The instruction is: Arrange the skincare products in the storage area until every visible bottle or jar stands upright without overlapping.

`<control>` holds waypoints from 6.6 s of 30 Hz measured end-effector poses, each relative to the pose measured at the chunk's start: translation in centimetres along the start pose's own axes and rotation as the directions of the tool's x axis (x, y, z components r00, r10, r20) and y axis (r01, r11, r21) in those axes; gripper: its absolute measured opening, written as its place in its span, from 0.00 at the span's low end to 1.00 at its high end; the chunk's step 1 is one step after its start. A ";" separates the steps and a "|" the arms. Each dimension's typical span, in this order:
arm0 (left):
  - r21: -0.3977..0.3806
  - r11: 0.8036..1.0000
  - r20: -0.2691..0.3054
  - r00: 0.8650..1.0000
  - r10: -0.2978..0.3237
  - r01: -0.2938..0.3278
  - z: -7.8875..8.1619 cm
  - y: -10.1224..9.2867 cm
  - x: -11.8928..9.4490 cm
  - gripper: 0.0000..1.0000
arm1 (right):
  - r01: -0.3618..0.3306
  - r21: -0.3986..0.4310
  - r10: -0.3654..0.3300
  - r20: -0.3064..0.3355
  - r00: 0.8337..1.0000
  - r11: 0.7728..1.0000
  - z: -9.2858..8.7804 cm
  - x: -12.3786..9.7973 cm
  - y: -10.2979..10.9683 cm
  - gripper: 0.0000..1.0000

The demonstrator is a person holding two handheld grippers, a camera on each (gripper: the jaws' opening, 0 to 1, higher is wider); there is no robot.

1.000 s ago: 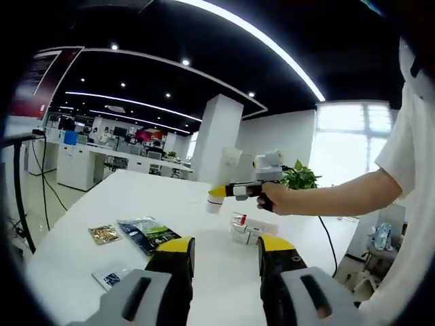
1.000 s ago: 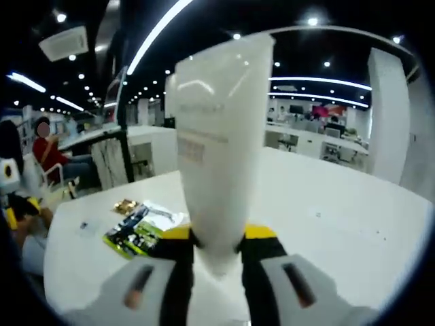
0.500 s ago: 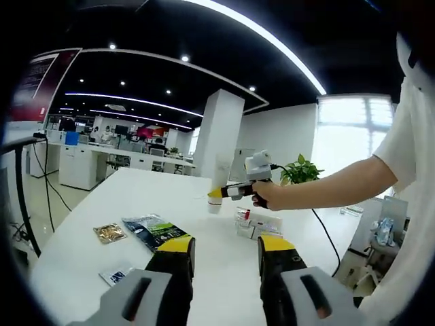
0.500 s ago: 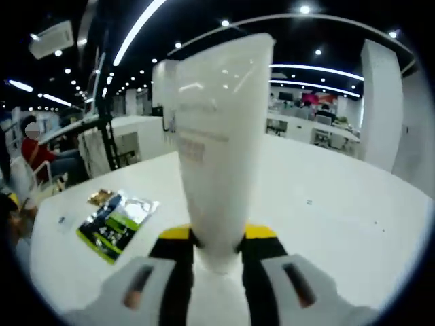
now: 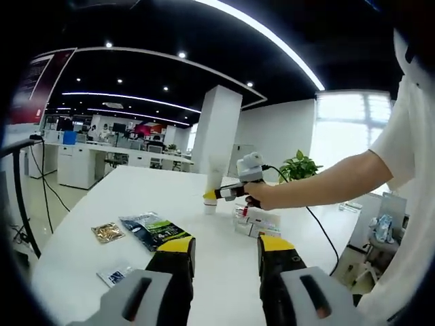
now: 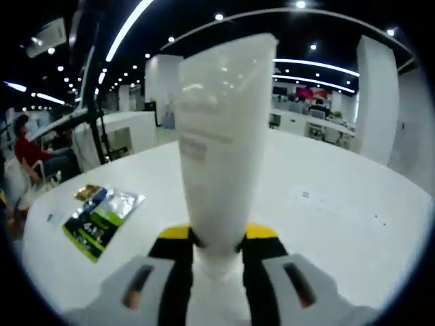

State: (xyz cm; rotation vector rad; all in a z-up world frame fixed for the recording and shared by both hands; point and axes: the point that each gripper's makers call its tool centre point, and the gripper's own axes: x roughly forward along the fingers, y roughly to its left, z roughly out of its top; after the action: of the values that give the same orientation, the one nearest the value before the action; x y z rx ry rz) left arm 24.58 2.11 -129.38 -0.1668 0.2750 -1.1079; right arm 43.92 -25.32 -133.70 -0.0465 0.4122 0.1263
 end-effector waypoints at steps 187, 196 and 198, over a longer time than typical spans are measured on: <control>-0.033 0.994 0.177 0.980 -0.093 0.101 3.6 -4.6 5.7 0.57 | -0.535 -0.184 0.562 0.172 0.809 0.825 -3.1 -13.8 24.6 0.27; 0.009 0.994 0.144 0.984 -0.106 0.106 2.9 -4.6 5.6 0.47 | -0.559 -0.207 0.596 0.235 0.768 0.803 -3.1 -14.5 24.2 0.28; 0.017 0.995 0.112 0.989 -0.095 0.094 1.7 -4.3 5.2 0.45 | -0.555 -0.204 0.591 0.246 0.768 0.807 -3.2 -14.7 23.7 0.28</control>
State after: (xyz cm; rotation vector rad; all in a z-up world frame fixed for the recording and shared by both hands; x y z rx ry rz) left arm 23.59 -4.49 -127.29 -0.2329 0.1611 -1.1891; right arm 26.15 -3.68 -131.16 -0.0166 0.0988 0.7638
